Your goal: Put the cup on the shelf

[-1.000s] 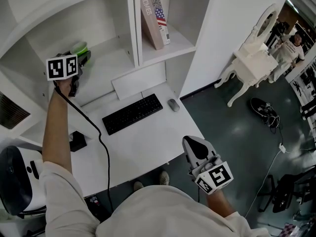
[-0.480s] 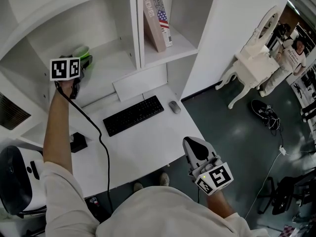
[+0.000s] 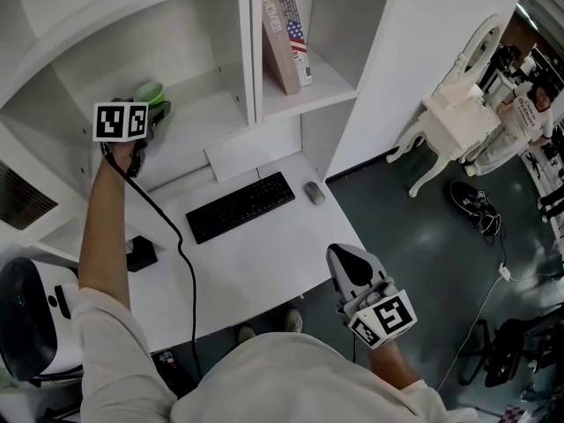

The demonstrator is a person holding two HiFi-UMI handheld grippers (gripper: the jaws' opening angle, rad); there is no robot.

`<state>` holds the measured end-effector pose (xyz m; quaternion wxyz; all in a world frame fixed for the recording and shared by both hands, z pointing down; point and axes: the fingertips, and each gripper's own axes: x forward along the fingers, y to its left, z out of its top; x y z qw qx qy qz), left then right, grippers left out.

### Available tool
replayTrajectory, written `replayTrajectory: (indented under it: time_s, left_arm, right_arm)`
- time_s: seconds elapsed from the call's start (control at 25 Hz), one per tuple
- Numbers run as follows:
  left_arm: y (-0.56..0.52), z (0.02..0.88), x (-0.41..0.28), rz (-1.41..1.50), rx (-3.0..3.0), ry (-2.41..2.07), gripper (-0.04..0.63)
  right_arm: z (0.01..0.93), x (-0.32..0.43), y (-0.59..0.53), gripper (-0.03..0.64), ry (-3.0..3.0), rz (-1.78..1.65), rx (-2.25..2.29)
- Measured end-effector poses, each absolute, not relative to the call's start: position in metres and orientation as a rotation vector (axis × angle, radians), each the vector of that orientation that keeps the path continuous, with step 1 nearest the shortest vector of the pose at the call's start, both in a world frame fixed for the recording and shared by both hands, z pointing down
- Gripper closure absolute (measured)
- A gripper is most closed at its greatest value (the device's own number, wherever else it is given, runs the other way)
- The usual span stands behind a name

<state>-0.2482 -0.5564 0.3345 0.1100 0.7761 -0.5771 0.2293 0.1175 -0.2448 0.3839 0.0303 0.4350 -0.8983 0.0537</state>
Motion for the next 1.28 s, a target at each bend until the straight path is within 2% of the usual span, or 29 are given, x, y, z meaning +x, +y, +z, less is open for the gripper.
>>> replayTrajectory:
  time_s: [0.96, 1.28]
  left_arm:
    - [-0.529, 0.317, -0.260, 0.589, 2.280, -1.766, 0.216]
    - [-0.486, 0.289, -0.257, 0.501, 2.353, -1.831, 0.216]
  right_arm:
    - [0.378, 0.106, -0.238, 0.612, -2.802, 0.145, 1.284]
    - [0.374, 0.105, -0.236, 0.612, -2.814, 0.134, 1.273]
